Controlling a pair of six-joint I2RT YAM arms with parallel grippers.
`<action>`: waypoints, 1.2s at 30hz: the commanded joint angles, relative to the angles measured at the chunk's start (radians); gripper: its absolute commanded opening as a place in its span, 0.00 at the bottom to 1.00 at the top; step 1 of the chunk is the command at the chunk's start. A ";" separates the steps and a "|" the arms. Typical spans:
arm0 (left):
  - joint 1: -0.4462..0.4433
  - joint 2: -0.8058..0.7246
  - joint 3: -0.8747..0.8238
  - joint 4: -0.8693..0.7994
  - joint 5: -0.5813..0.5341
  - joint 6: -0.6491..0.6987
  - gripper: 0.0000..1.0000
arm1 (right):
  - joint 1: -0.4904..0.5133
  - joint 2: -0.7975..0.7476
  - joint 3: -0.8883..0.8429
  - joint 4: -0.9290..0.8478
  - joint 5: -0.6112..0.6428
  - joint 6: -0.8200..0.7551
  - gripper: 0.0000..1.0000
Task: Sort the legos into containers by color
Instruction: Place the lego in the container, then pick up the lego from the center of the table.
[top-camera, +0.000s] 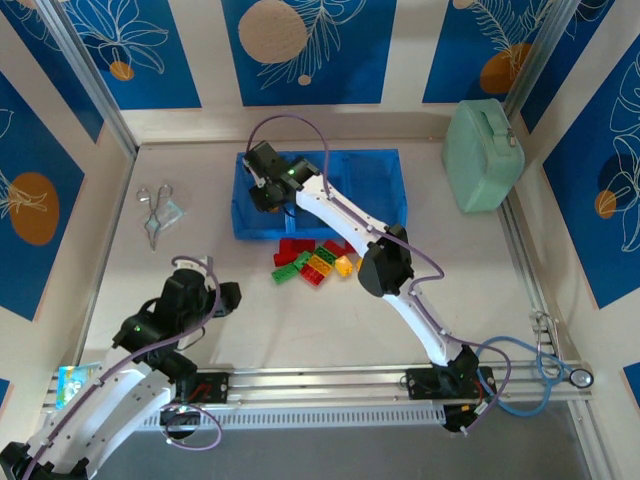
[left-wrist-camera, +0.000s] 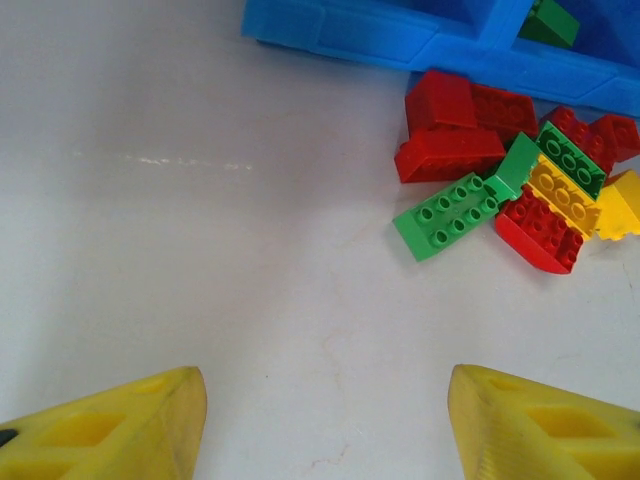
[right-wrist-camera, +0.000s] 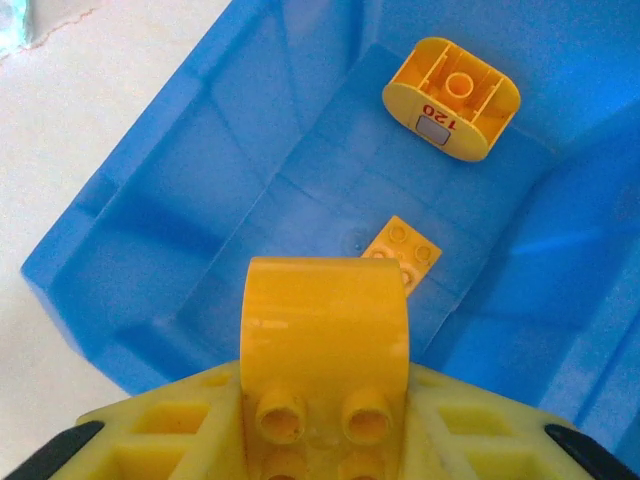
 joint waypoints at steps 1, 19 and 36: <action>-0.014 0.010 0.017 0.023 0.027 -0.005 0.65 | -0.008 0.009 0.062 0.025 -0.004 -0.018 0.45; -0.063 0.411 0.121 0.309 0.197 0.111 0.68 | -0.027 -0.536 -0.532 0.219 -0.011 0.031 0.73; -0.063 1.012 0.371 0.395 0.214 0.299 0.68 | -0.178 -1.109 -1.408 0.448 -0.064 0.188 0.73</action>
